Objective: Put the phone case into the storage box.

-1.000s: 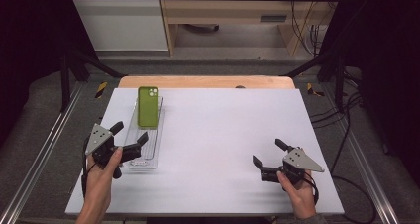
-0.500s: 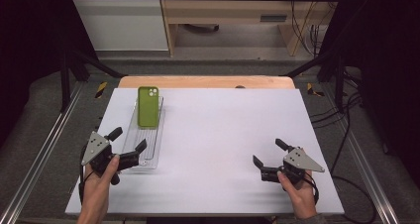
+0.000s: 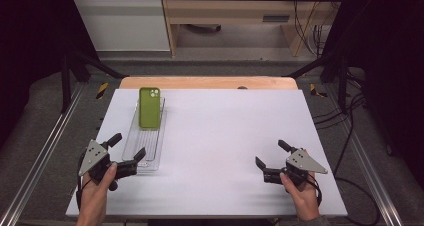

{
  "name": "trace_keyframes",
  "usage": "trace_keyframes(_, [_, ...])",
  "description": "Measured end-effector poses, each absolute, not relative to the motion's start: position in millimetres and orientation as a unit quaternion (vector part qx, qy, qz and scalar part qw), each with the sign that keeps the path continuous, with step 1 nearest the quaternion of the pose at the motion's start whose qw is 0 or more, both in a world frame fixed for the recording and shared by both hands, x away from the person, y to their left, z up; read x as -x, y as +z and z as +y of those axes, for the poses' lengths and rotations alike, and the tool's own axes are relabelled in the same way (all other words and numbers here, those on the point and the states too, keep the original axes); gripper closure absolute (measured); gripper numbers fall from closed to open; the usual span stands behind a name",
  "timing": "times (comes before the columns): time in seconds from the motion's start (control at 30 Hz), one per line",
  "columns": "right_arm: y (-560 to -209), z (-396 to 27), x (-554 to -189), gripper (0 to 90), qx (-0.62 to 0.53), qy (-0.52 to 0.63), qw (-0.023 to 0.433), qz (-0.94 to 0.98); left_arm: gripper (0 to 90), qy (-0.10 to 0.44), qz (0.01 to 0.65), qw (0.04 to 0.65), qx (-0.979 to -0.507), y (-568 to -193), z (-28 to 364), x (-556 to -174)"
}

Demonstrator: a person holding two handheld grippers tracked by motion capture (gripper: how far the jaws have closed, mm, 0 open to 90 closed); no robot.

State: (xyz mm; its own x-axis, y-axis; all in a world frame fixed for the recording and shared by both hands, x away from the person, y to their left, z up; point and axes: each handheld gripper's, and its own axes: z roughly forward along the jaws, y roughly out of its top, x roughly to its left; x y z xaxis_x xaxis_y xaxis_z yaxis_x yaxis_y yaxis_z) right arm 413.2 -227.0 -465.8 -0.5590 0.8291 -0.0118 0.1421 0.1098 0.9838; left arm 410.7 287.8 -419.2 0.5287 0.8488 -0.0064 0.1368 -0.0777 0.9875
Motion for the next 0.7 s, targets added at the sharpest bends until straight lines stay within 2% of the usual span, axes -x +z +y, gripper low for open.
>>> trace_keyframes(0.7, [-466,-226,-413,2.2,-0.356,0.562,0.306,0.681,3.3,0.322,0.354,0.587,-0.654,-436,293,-410])
